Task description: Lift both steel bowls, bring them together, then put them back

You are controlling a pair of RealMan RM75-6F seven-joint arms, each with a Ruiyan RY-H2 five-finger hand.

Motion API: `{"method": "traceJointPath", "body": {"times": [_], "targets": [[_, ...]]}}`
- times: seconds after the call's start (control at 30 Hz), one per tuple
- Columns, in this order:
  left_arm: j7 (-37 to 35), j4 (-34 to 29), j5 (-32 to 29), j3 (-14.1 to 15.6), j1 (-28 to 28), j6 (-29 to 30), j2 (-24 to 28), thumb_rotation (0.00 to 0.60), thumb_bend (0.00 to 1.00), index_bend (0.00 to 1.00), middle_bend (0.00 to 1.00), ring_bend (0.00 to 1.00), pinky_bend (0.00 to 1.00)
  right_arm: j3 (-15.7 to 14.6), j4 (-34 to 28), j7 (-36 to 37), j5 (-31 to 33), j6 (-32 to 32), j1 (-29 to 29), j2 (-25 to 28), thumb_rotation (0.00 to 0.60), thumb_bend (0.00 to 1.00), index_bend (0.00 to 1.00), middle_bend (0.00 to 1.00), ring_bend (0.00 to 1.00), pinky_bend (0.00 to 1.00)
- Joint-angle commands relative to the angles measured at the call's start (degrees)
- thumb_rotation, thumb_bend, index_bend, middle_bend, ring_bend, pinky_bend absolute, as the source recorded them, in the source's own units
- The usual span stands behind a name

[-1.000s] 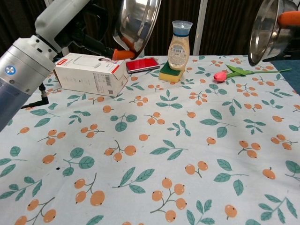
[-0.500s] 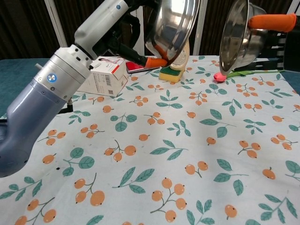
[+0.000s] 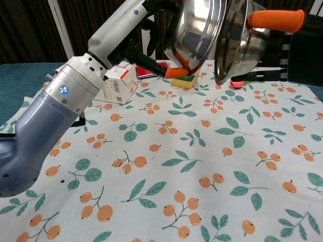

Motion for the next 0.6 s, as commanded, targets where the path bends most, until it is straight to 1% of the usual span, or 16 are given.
{"method": "traceJointPath", "body": {"times": [0.03,0.27,0.6], "targets": [[0.4,-0.4,0.0,0.3,0.0,0.3,0.0,0.6,0.43,0.49,0.62,0.51,0.72,-0.7,-1.6,-1.8,0.6,0.4,-0.2,-1.0,0.6,0.36,1.0,0.99,1.0,1.0],[1.4,-2.0,0.1,0.8,-0.1,0.8,0.0,0.6,0.43,0.49,0.62,0.51,0.72,-1.3,-3.3,-4.8,1.5,0.7,0.1,-2.9,0.6,0.36,1.0,0.99,1.0,1.0],[2.4,-3.8,0.3,1.7,-0.1,1.1,0.5,0.6,0.43,0.49,0.62,0.51,0.72,-0.6,-4.7,-4.4,1.1,1.2,-1.4,-1.8,0.6,0.36,1.0,0.99,1.0,1.0]]}}
